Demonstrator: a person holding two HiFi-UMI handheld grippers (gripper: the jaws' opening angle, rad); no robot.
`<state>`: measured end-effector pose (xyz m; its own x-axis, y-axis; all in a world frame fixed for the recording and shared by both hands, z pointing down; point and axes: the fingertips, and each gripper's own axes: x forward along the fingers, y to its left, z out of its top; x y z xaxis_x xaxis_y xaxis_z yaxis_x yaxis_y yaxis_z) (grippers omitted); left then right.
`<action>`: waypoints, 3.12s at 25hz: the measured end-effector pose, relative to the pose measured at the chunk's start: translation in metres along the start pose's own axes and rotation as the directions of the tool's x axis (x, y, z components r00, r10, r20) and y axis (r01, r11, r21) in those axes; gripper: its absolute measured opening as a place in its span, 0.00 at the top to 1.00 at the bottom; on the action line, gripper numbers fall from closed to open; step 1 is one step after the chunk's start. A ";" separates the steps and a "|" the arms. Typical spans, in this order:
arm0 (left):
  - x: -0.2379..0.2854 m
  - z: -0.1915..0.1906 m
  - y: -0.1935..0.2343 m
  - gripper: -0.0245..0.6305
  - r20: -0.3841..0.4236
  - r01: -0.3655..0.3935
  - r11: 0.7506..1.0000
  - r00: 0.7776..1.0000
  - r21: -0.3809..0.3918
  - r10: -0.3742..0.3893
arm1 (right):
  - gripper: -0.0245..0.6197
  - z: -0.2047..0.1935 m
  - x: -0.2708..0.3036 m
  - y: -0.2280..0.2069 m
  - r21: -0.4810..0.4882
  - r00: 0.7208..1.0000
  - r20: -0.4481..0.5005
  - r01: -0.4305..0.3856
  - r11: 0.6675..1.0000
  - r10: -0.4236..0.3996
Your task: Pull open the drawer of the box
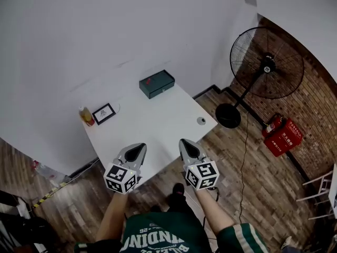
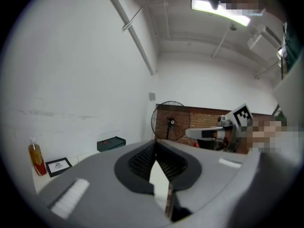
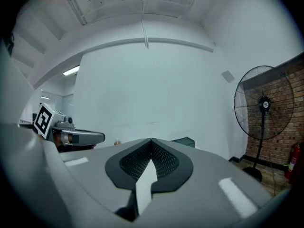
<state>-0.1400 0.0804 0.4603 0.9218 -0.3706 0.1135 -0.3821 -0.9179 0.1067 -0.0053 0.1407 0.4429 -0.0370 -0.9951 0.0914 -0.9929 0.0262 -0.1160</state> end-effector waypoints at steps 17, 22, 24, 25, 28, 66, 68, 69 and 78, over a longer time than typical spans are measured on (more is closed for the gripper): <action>0.074 -0.010 0.036 0.88 -0.028 -0.019 0.999 0.999 -0.027 0.018 | 0.96 -0.004 0.063 -0.059 0.005 1.000 0.007 0.009 1.000 -0.009; 0.122 -0.003 0.074 0.88 -0.024 -0.080 0.996 0.997 -0.041 0.079 | 0.96 -0.004 0.128 -0.098 0.002 0.999 -0.014 -0.043 0.999 0.043; 0.141 -0.003 0.088 0.88 -0.033 -0.110 0.993 0.994 -0.053 0.108 | 0.96 -0.005 0.155 -0.109 0.002 0.996 -0.031 -0.079 0.997 0.079; 0.150 -0.004 0.096 0.88 -0.036 -0.126 0.990 0.992 -0.061 0.124 | 0.96 -0.006 0.169 -0.115 0.001 0.994 -0.040 -0.097 0.995 0.097; 0.180 -0.003 0.117 0.88 -0.046 -0.176 0.981 0.984 -0.084 0.172 | 0.96 -0.007 0.211 -0.133 -0.003 0.987 -0.067 -0.147 0.989 0.147; 0.265 -0.081 0.228 0.88 -0.270 -0.450 0.864 0.881 -0.227 0.389 | 0.84 -0.195 0.467 -0.248 0.041 0.813 -0.530 -0.257 0.965 0.240; 0.258 -0.085 0.230 0.88 -0.283 -0.467 0.854 0.871 -0.228 0.400 | 0.84 -0.208 0.480 -0.251 0.034 0.797 -0.559 -0.252 0.967 0.228; 0.255 -0.086 0.232 0.88 -0.288 -0.475 0.849 0.867 -0.229 0.407 | 0.84 -0.213 0.485 -0.252 0.036 0.788 -0.572 -0.253 0.967 0.227; 0.238 -0.092 0.243 0.88 -0.306 -0.519 0.821 0.842 -0.237 0.444 | 0.84 -0.233 0.505 -0.257 0.059 0.747 -0.629 -0.228 0.972 0.213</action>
<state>-0.0192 -0.2179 0.6040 0.5866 -0.6764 0.4455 -0.8079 -0.5274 0.2629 0.2046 -0.3461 0.7495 -0.3106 -0.6785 0.6657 -0.9500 0.2463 -0.1922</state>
